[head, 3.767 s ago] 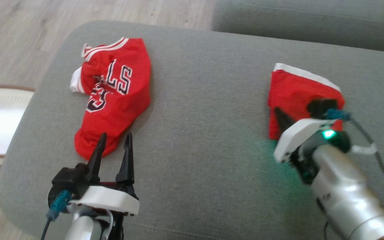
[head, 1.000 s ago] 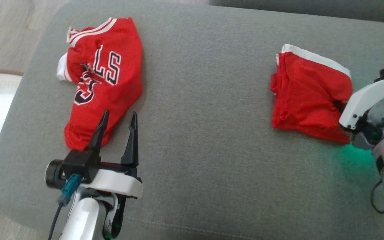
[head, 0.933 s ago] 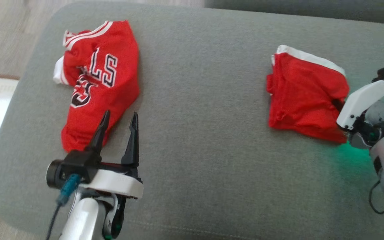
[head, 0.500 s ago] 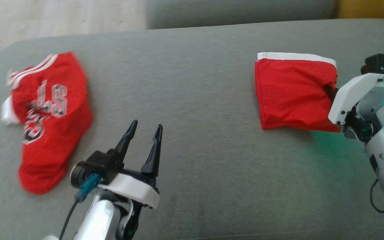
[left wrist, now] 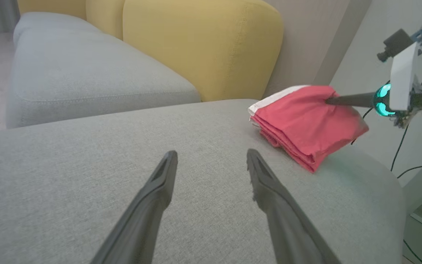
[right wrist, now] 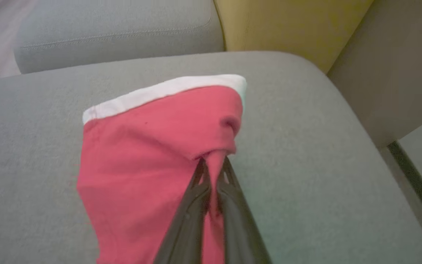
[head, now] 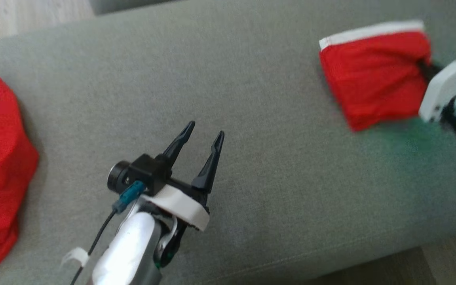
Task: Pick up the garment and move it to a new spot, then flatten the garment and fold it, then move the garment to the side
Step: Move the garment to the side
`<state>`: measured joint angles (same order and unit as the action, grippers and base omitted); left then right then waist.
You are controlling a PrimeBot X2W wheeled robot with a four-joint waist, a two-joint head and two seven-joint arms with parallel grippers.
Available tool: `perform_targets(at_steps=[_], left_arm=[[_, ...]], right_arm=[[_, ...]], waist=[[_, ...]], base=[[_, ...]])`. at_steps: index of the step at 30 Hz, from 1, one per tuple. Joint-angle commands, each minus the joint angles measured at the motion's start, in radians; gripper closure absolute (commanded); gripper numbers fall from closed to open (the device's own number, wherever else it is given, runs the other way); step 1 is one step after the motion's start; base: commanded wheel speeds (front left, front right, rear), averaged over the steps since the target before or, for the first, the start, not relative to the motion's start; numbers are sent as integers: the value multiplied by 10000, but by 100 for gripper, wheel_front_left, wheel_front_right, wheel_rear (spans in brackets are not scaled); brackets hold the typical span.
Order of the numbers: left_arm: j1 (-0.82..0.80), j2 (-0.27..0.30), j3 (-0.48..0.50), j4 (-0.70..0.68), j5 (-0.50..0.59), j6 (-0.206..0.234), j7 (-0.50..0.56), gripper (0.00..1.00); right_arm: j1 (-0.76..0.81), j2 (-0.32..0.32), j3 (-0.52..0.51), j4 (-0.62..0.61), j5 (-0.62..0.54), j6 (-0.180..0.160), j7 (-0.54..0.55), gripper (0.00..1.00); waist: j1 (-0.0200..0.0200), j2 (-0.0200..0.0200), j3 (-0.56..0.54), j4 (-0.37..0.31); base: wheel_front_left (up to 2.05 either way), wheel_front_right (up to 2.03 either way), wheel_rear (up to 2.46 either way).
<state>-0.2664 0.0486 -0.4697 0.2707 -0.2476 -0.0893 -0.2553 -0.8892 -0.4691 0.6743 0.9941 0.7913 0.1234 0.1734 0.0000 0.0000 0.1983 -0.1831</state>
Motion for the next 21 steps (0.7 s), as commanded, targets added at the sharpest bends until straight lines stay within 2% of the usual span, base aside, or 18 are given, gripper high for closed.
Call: perform_targets(at_steps=[1,8,13,14,15,17,21], left_arm=[[-573,97,215,-225,115,-63,28,0],[-1019,365,190,-387,311,31,198,0],[-1060,490,249,-453,293,103,201,0],[-1066,488,246,-440,280,112,197,0],[-1068,480,244,-419,263,123,187,0],[-1062,468,242,-395,235,130,171,0],[-949,413,278,-315,108,177,74,0]], right_arm=[[-783,-398,265,-213,-60,73,-342,100],[-2275,-1064,836,870,-409,73,-791,100],[-2864,-904,669,2138,-449,73,-667,100],[-2921,-828,701,2296,-532,73,-682,56],[-2949,-731,678,2390,-534,73,-748,3],[-2957,-659,655,2489,-541,73,-792,0],[-3066,-562,794,2755,-1006,73,-1337,0]], waist=[[0,0,783,-180],[0,0,1903,-13],[0,0,2067,43],[0,0,2048,61],[0,0,2001,83],[0,0,1928,109],[0,0,1437,257]], base=[[0,0,0],[0,0,0],[0,0,0],[0,0,0],[0,0,0],[0,0,0],[0,0,0]])
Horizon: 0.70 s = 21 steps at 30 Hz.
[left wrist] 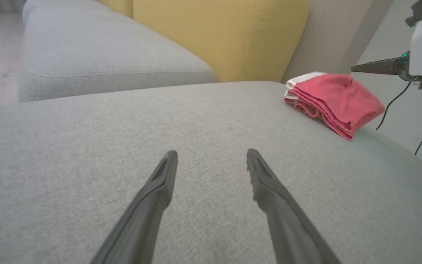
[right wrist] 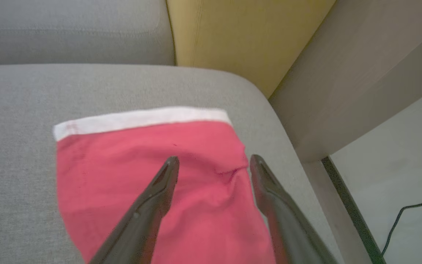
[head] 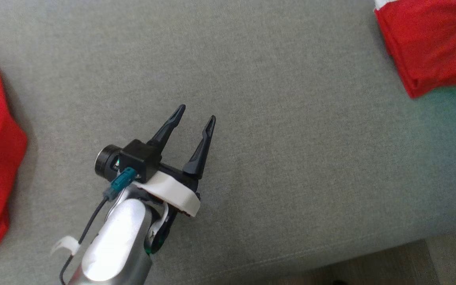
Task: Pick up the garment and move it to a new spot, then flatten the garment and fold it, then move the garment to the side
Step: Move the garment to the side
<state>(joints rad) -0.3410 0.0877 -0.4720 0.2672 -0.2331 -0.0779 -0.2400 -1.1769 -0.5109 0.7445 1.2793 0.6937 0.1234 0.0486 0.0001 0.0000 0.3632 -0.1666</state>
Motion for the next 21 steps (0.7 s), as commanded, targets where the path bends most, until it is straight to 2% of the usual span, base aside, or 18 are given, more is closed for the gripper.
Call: perform_targets(at_steps=[1,7,14,16,18,21], left_arm=[[-147,6,339,-268,-91,86,-106,0],[389,-26,797,-281,-444,242,-200,0],[1367,231,1948,-721,-691,561,-215,0],[1599,328,2232,-789,-686,645,-215,0],[1736,382,2528,-868,-654,784,-216,0],[1876,433,2828,-956,-513,889,-216,0]], right_arm=[[-194,-82,114,-65,-136,73,-288,0],[-205,233,314,-83,-733,73,-1757,0],[801,636,-92,-1293,-278,73,-2960,0],[1222,456,-499,-1708,-252,73,-3073,0],[1816,321,-1198,-2619,-321,73,-3094,0],[3414,375,-2283,-4047,-788,73,-3099,0]], waist=[[-1,0,-389,142],[-1,0,-1782,515],[-1,0,-3486,1124],[-1,0,-3770,1344],[-1,0,-3930,1554],[-1,0,-4114,1843]], base=[[0,0,0],[0,0,0],[0,0,0],[0,0,0],[0,0,0],[0,0,0]])
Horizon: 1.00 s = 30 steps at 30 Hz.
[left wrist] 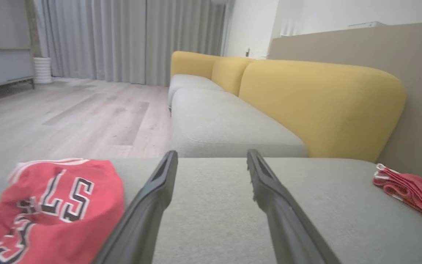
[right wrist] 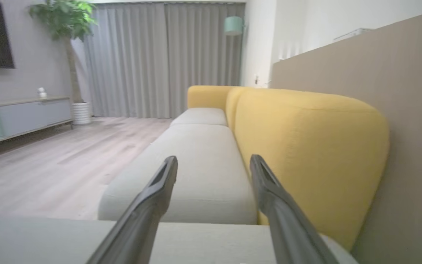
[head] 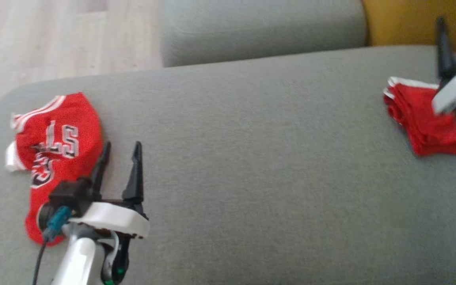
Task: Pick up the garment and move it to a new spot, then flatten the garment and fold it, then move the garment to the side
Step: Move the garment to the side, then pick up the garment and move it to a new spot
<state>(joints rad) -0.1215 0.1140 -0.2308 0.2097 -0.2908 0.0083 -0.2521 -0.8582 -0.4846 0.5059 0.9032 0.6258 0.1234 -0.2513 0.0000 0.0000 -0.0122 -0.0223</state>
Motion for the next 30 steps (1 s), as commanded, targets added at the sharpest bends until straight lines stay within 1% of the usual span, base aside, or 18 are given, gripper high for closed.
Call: perform_targets(at_steps=[1,4,8,11,13,16,18,25,30], left_arm=[[-258,180,510,-391,114,53,-96,0],[-77,162,818,-386,263,128,-96,0],[230,40,1097,-451,531,132,-96,0],[428,-58,1096,-425,826,18,-96,0],[552,-129,1122,-459,987,-58,-96,0],[712,-243,1130,-560,1216,-141,-96,0],[800,-322,1181,-640,1272,-178,-97,0],[837,-436,1322,-654,1422,-371,-97,0],[760,-488,1461,-567,1512,-438,-97,0]], right_arm=[[835,185,-247,-789,-354,73,-101,0],[2695,592,-1465,-2361,-1101,73,-102,0],[5100,1513,-2878,-4286,-2274,73,-103,0],[6476,2227,-3741,-5441,-3116,73,-103,0],[7128,2641,-4106,-5919,-3568,73,-103,0],[7751,3108,-4417,-6356,-4005,73,-104,0],[7994,3297,-4525,-6541,-4168,73,-104,0],[8177,3454,-4570,-6752,-4381,73,-79,0],[8170,3507,-4507,-6887,-4404,73,-36,0]], waist=[[0,0,-403,472],[0,0,-479,649],[0,0,-471,802],[0,0,-423,874],[0,0,-384,863],[0,0,-340,831],[0,0,-309,811],[0,0,-253,829],[0,0,-247,1163]], base=[[0,0,0],[0,0,0],[0,0,0],[0,0,0],[0,0,0],[0,0,0],[0,0,0],[0,0,0],[0,0,0]])
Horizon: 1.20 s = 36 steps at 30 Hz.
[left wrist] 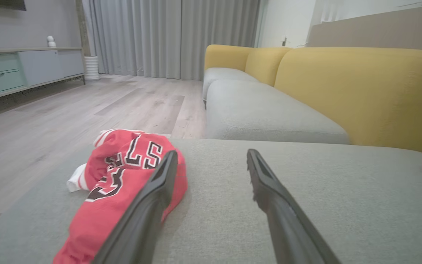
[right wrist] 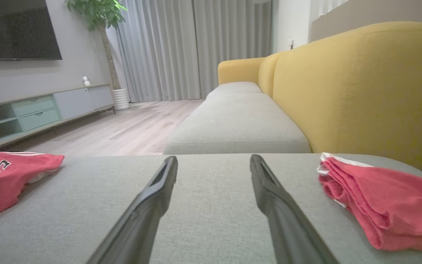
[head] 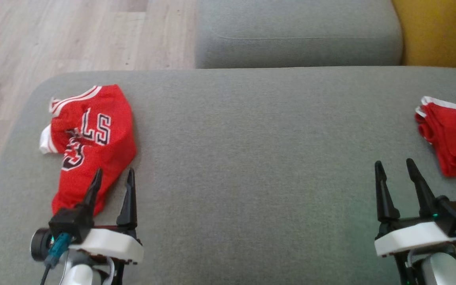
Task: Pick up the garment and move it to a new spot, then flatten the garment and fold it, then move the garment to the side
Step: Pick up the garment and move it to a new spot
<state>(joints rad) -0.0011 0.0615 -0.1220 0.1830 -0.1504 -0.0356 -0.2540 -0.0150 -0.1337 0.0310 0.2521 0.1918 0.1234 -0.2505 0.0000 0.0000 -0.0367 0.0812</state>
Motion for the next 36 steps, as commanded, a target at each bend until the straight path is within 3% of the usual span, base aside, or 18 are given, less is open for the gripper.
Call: perform_targets(at_steps=[1,13,19,26,31,33,36], left_arm=[[-460,31,409,-258,127,7,-78,0],[-553,121,812,72,257,-5,-78,0],[-538,179,890,98,251,-24,-78,0],[-1339,433,1083,4,-273,-324,450,0],[-3821,923,1085,358,-1124,-651,3089,0],[-4334,956,1150,631,-1360,-677,3509,0],[-5764,1243,1269,1961,-1800,-732,4712,0]], right_arm=[[-268,10,279,-393,-46,73,-30,0],[-394,239,921,-236,221,73,66,0],[-510,372,1085,-85,281,73,28,0],[-665,400,1195,-55,261,73,2,0],[-980,188,1325,-247,273,73,97,0],[-1058,160,1382,-277,290,73,119,0],[-1359,69,1615,-356,366,73,169,0]], waist=[[0,0,-3,256],[0,0,1,2480],[0,0,53,3073],[0,0,307,2952],[0,0,1051,2295],[0,0,1200,2129],[0,0,1691,1505]], base=[[0,0,0],[0,0,0],[0,0,0],[0,0,0],[0,0,0],[0,0,0],[0,0,0]])
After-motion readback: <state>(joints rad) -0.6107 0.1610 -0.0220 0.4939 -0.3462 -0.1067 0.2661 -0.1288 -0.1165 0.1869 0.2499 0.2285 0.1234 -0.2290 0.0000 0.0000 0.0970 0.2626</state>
